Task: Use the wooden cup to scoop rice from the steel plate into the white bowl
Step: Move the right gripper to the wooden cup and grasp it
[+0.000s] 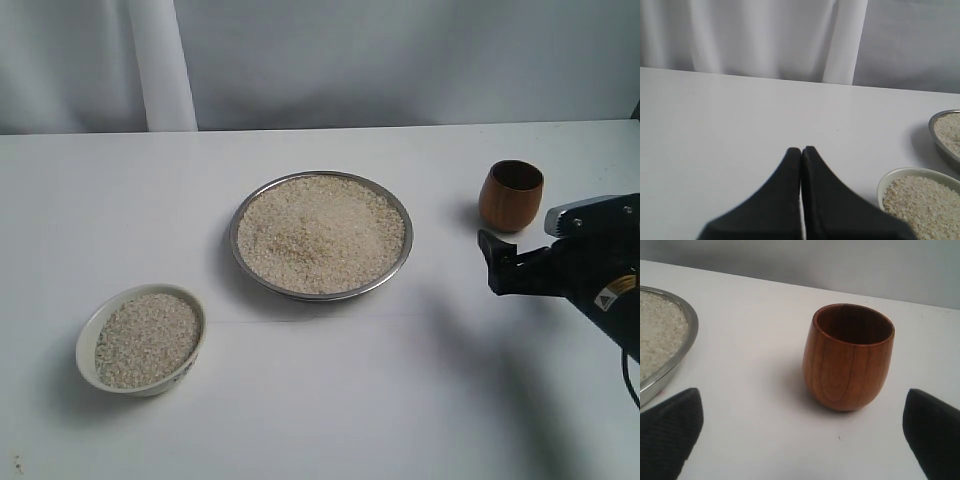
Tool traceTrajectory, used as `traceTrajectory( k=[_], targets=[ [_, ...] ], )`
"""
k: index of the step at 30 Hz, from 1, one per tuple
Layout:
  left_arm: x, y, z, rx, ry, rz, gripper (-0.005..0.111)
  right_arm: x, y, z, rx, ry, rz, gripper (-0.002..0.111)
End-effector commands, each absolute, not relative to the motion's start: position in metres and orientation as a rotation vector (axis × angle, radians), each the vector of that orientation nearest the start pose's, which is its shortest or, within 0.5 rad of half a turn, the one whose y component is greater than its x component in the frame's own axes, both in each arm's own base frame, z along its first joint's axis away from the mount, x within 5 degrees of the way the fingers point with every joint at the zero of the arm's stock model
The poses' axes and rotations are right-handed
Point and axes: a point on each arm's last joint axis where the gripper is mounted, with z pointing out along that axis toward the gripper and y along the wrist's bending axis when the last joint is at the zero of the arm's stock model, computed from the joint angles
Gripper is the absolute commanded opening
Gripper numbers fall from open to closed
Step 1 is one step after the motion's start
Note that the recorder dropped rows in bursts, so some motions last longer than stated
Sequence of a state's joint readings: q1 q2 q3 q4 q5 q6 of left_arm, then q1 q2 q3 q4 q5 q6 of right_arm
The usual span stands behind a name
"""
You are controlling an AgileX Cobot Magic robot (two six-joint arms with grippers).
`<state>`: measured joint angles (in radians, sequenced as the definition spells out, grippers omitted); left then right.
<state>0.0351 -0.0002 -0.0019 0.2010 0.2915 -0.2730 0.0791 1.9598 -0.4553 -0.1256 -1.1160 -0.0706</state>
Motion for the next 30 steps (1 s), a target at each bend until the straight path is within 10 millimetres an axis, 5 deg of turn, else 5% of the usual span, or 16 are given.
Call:
traceTrajectory(
  k=[1, 17, 25, 30],
  targets=[
    [0.054, 0.007, 0.188, -0.145, 1.757, 0.006, 0.000, 0.288, 0.033, 0.100, -0.263, 1.832, 0.061, 0.105],
    [0.054, 0.007, 0.188, -0.145, 1.757, 0.006, 0.000, 0.323, 0.032, 0.108, -0.242, 1.814, 0.016, 0.105],
    [0.054, 0.007, 0.188, -0.145, 1.757, 0.006, 0.000, 0.326, 0.030, 0.071, -0.229, 1.786, -0.012, 0.105],
    [0.054, 0.007, 0.188, -0.145, 1.757, 0.006, 0.000, 0.344, 0.031, 0.063, -0.237, 1.811, -0.011, 0.105]
  ],
)
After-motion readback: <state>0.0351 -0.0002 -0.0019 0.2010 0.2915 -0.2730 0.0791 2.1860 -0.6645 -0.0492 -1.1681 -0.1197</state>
